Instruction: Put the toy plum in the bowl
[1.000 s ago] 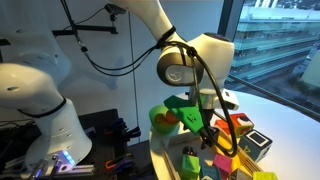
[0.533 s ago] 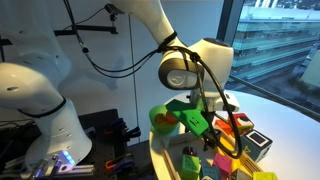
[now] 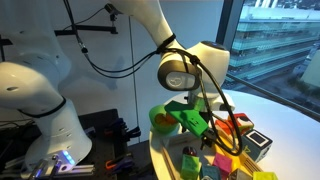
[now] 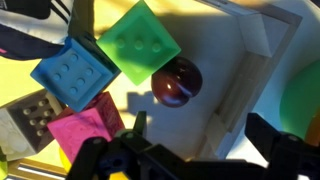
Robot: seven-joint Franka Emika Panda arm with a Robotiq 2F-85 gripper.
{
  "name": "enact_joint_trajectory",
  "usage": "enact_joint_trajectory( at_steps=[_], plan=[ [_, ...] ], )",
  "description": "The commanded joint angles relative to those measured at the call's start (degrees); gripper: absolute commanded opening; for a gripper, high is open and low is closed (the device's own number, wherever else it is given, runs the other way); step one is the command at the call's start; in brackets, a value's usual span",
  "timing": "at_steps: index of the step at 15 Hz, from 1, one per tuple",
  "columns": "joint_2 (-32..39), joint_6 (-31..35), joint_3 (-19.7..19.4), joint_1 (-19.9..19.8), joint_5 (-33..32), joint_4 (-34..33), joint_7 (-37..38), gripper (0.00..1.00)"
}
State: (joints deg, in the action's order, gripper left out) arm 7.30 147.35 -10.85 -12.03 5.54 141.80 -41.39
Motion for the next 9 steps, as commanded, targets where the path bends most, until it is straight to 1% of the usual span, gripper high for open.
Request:
enact_joint_trajectory(
  at_steps=[1,6,9],
  plan=[
    [0.7,1.4,1.7,-1.6,2.1,0.0,-5.7,1.0],
    [2.2,2.2,2.6,-2.6,3.5,-0.5,-12.0,1.0],
    [3.8,2.7,2.7,-3.4,3.5,-0.9,-14.0,1.0]
  ],
)
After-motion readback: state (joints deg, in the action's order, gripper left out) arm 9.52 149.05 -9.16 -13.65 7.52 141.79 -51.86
